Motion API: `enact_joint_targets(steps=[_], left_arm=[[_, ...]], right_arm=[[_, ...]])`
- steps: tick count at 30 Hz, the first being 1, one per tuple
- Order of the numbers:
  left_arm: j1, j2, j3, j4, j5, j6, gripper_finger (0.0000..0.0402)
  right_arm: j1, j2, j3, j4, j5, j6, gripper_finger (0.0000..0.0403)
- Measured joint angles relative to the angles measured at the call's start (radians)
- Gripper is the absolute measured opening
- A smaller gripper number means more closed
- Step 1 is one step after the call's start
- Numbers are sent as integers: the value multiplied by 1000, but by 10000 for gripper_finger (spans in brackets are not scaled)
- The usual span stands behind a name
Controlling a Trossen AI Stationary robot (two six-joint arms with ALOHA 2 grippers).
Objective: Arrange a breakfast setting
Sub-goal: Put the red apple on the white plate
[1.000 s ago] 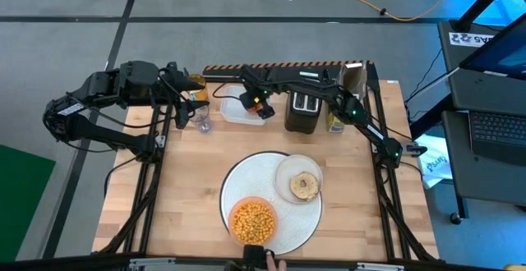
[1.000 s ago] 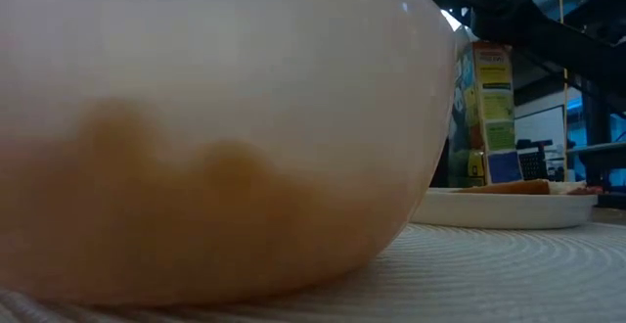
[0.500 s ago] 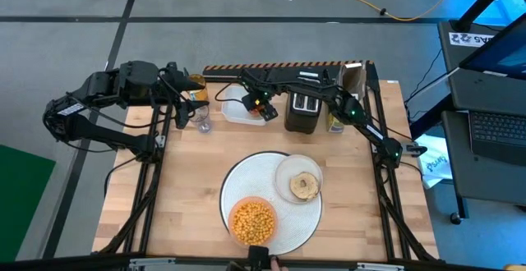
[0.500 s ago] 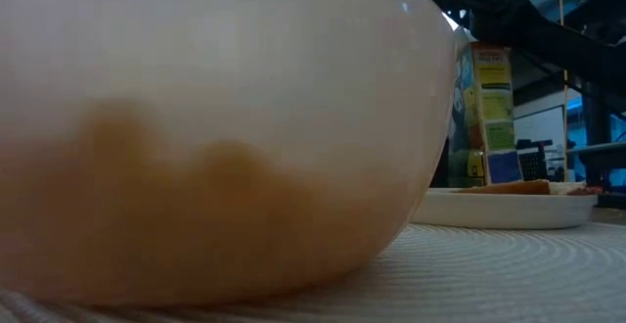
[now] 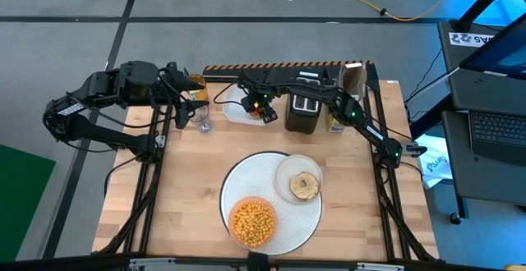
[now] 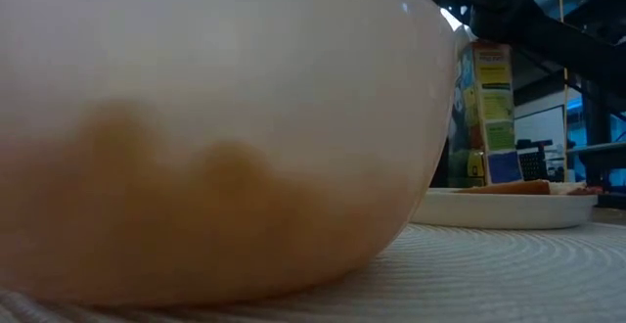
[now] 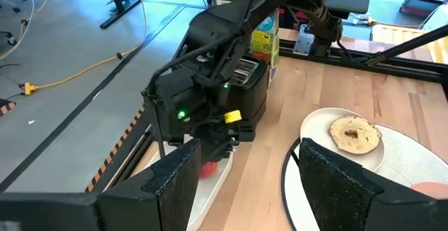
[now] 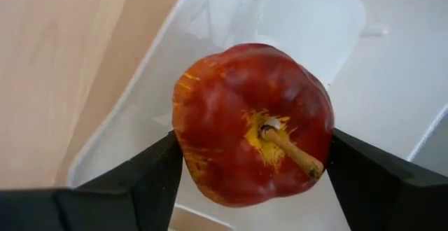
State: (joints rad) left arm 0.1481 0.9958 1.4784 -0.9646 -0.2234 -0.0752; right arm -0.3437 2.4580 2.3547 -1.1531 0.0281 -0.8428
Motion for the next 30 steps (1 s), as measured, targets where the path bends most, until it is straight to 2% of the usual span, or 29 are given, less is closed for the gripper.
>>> enact_joint_targets(steps=[13, 20, 23, 27, 30], left_arm=[[0, 0, 0, 0, 0, 0, 228], [0, 0, 0, 0, 0, 0, 228], [0, 0, 0, 0, 0, 0, 228], [0, 0, 0, 0, 0, 0, 228], [0, 0, 0, 0, 0, 0, 228]], right_arm=[[37, -99, 1, 77, 21, 58, 289], [65, -209, 1, 3, 13, 117, 289], [99, -268, 1, -66, 2, 160, 289], [166, -333, 0, -95, -66, 250, 289], [231, -367, 1, -109, -61, 289, 289]])
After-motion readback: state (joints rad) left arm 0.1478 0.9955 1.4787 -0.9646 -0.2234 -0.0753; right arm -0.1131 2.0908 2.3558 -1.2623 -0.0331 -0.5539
